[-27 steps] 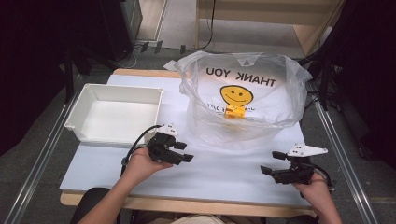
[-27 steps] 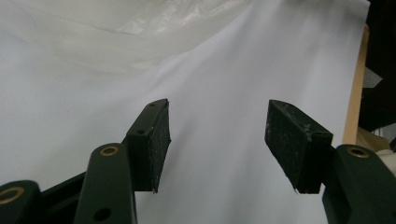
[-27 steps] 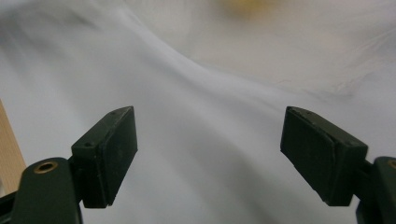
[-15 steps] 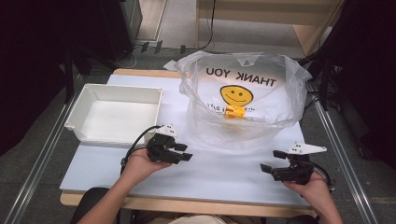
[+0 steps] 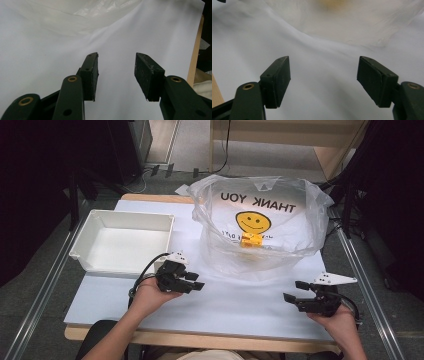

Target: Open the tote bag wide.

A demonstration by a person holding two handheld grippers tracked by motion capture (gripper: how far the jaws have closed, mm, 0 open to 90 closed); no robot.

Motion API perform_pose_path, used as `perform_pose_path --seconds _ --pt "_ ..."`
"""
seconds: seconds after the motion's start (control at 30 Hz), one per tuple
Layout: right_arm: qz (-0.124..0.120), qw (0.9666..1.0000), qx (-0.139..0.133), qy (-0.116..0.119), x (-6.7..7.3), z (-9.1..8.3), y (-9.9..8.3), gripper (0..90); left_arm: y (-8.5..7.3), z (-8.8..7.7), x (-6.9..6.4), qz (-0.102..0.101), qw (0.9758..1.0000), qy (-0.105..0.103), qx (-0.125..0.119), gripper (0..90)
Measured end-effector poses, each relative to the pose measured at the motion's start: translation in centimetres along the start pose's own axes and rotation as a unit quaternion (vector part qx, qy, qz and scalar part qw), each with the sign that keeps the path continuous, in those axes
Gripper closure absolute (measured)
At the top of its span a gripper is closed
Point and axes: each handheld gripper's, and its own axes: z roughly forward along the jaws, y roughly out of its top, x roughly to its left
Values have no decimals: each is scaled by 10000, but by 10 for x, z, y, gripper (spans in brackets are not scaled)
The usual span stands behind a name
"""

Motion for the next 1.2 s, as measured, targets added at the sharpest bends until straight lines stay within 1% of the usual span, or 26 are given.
perform_pose_path --seconds 0.1,0.17,0.23,0.3,0.33,0.37,0.43,0.5,0.53,0.57,0.6,0.63,0.67,0.7,0.73,0.77,0.8,0.83,0.87,0.93,0.97,1.0,1.07,1.13,1.17,1.2 --pt "-7 10000 -15 -6 -1 -2 0 302 0 0 0 26 10000 1 3 542" --pt "34 10000 -11 -1 -2 -2 0 313 2 0 -1 3 10000 -9 -19 537" --pt "75 10000 -1 18 -3 -4 1 336 5 -2 -2 90 9999 -58 30 528" --pt "104 9999 -15 17 -4 -7 3 359 10 -6 -5 150 9999 -30 53 513" --pt "133 9999 -14 54 -5 -8 5 366 12 -8 -7 130 9999 -62 -17 512" --pt "160 9999 -17 53 -6 -10 6 370 15 -11 -7 104 9998 -140 -50 513" --pt "179 9998 -72 48 -8 -15 10 391 21 -17 -9 -11 9996 -261 -93 521" --pt "215 9996 -174 65 -10 -20 16 416 26 -21 -11 38 9997 -230 -79 531" --pt "168 9996 -208 65 -11 -23 19 425 26 -21 -11 38 9997 -230 -79 534" --pt "99 9997 -202 18 -12 -26 22 436 31 -27 -13 129 9998 -162 -76 540" --pt "45 9997 -226 -9 -13 -29 25 452 33 -29 -13 145 9997 -159 -90 546" --pt "-13 9997 -251 -35 -16 -32 27 470 35 -32 -14 139 9996 -192 -118 553" --pt "9 9997 -249 -49 -18 -36 29 481 38 -35 -13 152 9995 -252 -152 563" --pt "-1 9995 -309 -85 -22 -39 32 499 40 -39 -14 146 9994 -275 -172 573" --pt "32 9995 -317 -87 -25 -42 34 512 42 -42 -14 181 9993 -266 -194 583" --pt "73 9995 -295 -108 -28 -45 37 511 45 -45 -15 200 9992 -265 -205 601" --pt "73 9995 -295 -108 -28 -45 37 511 45 -45 -15 200 9992 -265 -205 615" --pt "140 9996 -218 -83 -36 -48 43 546 49 -51 -16 233 9988 -347 -268 626" --pt "155 9996 -208 -126 -39 -50 46 569 51 -53 -17 247 9985 -378 -304 640" --pt "136 9996 -210 -140 -45 -53 51 611 55 -58 -18 318 9983 -344 -337 668" --pt "124 9996 -219 -162 -48 -55 55 633 56 -59 -17 340 9981 -373 -359 685" --pt "160 9995 -203 -155 -49 -55 57 652 58 -61 -17 341 9980 -369 -381 695" --pt "152 9995 -156 -209 -56 -56 65 675 63 -64 -17 419 9981 -300 -347 706" --pt "162 9995 -155 -238 -62 -57 72 692 68 -66 -18 425 9982 -265 -322 691" --pt "221 9993 -167 -265 -65 -58 75 698 70 -68 -18 409 9984 -242 -306 667" --pt "237 9991 -157 -309 -69 -59 79 710 73 -70 -18 408 9983 -232 -340 654"
